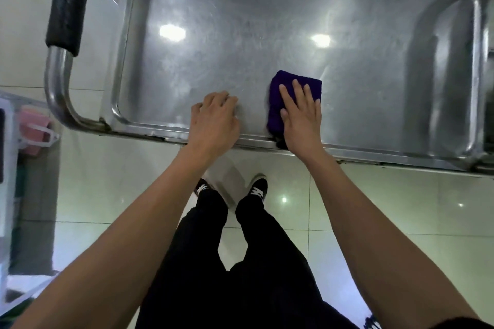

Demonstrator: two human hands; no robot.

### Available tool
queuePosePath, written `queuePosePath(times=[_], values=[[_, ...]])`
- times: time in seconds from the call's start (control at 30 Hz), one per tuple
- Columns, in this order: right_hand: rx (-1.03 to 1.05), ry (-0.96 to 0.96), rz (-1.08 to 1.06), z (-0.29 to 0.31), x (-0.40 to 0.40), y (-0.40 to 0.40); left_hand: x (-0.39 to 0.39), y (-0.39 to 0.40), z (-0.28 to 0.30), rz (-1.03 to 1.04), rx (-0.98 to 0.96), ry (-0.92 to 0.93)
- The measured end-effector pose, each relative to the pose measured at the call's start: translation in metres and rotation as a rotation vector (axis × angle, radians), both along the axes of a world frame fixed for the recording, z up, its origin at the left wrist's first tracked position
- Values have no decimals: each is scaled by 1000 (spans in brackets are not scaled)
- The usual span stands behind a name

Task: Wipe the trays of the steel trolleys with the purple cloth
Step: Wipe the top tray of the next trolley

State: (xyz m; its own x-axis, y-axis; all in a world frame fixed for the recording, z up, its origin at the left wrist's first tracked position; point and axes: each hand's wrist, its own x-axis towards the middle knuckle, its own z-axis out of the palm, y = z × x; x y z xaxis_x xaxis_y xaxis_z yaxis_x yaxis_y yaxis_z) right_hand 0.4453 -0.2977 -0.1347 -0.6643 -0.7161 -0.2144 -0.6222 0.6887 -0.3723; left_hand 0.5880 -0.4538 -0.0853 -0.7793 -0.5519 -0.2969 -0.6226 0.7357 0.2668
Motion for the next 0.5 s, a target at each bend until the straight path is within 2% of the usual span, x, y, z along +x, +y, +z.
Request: queuePosePath(times=[0.13,0.5], values=[[67,90,-38,-3,21,-9,26,-13,1,45,-26,32],[37,23,124,-4,104,-127,102,-92,2,205,-77,-16]])
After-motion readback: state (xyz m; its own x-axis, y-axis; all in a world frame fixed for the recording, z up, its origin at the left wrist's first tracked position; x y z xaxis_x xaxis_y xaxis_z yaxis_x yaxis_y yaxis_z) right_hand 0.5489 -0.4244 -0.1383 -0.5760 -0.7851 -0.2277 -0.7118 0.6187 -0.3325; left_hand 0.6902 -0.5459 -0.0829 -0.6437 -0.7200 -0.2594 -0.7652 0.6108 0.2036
